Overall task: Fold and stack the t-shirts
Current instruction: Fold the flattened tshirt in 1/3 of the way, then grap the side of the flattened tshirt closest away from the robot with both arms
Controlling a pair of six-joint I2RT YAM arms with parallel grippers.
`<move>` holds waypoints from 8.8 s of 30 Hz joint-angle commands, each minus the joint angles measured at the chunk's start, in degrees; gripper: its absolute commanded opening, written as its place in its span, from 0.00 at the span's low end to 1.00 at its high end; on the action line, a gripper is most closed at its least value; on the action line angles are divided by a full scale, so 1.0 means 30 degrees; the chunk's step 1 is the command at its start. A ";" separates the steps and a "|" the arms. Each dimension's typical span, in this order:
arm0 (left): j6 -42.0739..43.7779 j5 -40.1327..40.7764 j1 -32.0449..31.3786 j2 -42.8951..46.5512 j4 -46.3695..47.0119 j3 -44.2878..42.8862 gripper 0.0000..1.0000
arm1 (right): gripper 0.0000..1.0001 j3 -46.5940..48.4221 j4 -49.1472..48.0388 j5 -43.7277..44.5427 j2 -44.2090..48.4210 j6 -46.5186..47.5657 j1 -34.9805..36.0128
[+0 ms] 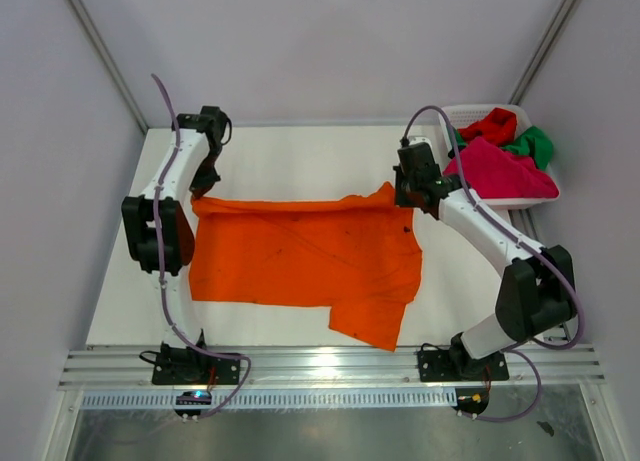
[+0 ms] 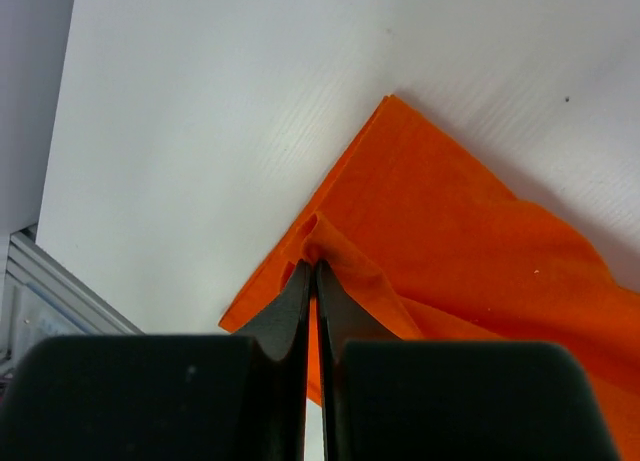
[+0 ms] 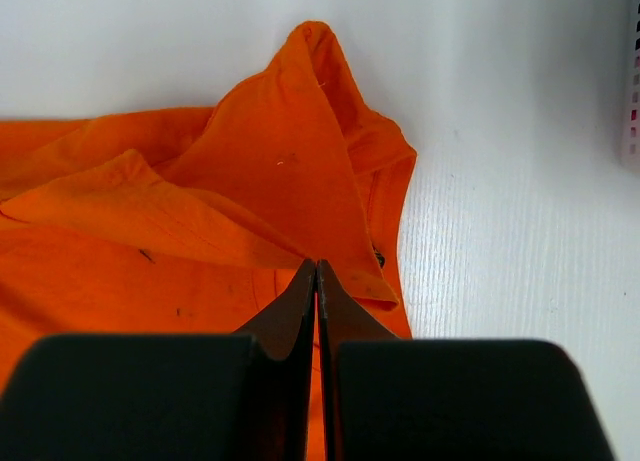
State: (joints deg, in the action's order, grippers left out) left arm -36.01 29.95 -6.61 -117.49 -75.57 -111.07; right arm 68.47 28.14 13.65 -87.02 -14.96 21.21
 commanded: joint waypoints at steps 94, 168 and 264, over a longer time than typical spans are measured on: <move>-0.0360 0.0269 -0.0638 0.0463 -0.2232 0.5295 0.54 | 0.03 -0.2168 0.1371 0.0430 0.1468 -0.1400 0.1630; -0.1327 -0.4097 -0.1341 -0.2201 0.1195 0.5295 0.51 | 0.37 0.3279 -0.0651 -0.0039 -0.6057 -0.1399 0.1982; 0.0255 -0.7612 -0.0814 0.4623 0.4976 0.2598 0.55 | 0.54 -1.7989 0.3689 -1.2810 1.3484 -1.2973 0.2539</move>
State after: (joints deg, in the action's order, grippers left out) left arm -35.70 6.44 -9.04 -106.21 -60.47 -101.23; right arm 15.90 43.24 -24.16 -44.31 -56.16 28.40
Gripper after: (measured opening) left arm 0.546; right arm 0.536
